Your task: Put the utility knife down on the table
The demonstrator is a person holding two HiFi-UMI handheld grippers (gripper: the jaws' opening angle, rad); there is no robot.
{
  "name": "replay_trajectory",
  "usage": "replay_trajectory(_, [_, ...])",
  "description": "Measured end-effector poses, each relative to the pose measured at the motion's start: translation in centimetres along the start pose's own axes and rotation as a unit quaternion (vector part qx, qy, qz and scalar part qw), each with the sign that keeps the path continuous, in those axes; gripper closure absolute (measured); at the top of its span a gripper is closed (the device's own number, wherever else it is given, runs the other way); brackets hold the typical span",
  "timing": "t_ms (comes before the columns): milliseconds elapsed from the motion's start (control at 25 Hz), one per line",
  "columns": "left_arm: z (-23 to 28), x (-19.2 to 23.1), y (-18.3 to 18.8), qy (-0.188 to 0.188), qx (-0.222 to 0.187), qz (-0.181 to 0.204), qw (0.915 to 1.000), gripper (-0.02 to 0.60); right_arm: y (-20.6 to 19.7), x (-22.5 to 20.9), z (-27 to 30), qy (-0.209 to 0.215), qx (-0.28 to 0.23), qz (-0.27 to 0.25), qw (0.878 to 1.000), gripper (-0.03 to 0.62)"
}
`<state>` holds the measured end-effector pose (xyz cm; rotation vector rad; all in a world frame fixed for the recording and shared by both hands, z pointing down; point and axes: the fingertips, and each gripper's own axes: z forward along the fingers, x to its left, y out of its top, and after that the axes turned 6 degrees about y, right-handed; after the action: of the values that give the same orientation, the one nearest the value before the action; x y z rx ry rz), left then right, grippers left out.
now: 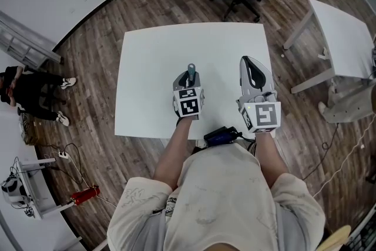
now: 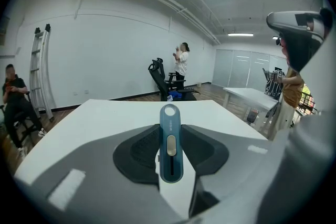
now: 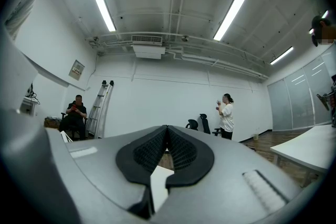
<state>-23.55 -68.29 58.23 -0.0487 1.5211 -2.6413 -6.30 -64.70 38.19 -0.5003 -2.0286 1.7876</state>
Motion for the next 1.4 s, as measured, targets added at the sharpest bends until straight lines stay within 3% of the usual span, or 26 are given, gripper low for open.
replay_trajectory(560, [1.9,0.4,-4.0,0.004,0.053,0.000,0.9986,0.434,-0.6,-0.3,-0.4,-0.002,0.003,-0.002,1.000,0.589])
replay_trajectory(1400, [3.5,1.8,-6.8,0.015,0.107,0.004,0.9941,0.434,-0.1,-0.2,-0.1,-0.002,0.007,-0.005,1.000,0.589])
